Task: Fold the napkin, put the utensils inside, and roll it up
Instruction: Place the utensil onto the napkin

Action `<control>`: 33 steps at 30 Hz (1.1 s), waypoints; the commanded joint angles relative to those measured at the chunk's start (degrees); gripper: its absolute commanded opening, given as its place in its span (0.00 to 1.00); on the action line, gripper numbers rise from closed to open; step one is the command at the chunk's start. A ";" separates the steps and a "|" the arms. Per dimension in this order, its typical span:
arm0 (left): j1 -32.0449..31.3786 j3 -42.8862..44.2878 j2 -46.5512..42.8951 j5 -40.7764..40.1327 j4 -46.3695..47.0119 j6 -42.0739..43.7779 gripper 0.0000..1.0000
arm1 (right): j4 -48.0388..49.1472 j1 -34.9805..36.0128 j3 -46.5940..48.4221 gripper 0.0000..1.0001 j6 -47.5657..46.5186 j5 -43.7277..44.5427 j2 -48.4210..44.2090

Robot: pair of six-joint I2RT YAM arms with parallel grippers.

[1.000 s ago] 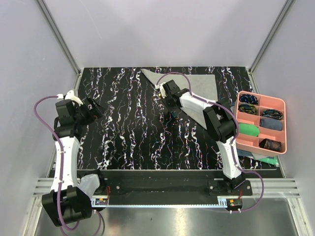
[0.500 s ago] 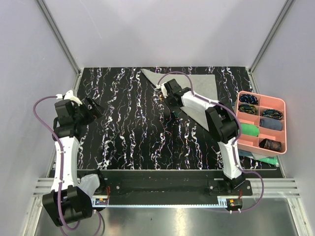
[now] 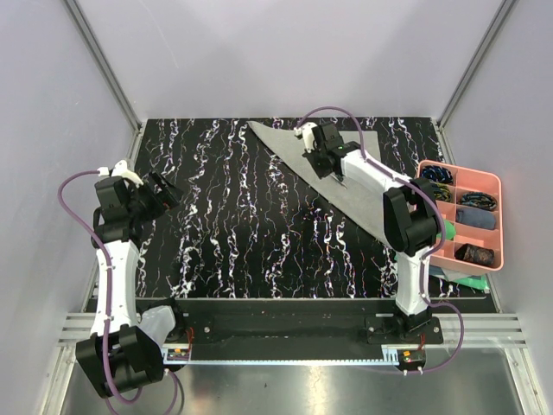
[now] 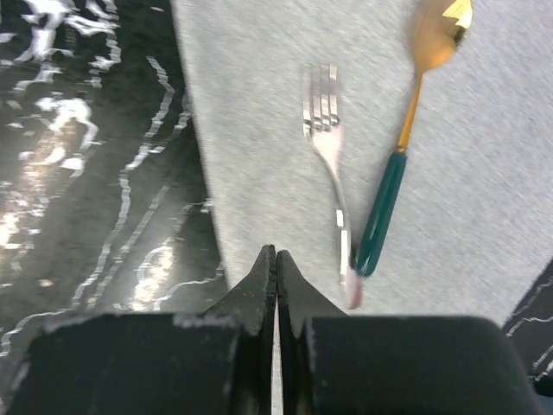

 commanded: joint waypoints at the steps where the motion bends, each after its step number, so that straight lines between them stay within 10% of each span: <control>1: 0.47 0.13 0.08 1.68 2.89 -0.28 0.99 | 2.71 -1.89 0.53 0.00 -2.54 -1.76 -0.16; 8: 0.65 0.04 0.34 1.95 3.06 -0.28 0.99 | 2.71 -4.18 1.41 0.01 0.18 -0.01 1.25; 19: 0.82 -0.23 0.43 3.00 3.24 -0.28 0.99 | -1.15 -10.94 11.25 0.41 3.96 0.08 8.98; 33: 1.00 -0.40 0.43 3.61 3.59 -0.28 0.99 | -5.38 -12.35 17.41 0.40 4.13 -4.58 15.58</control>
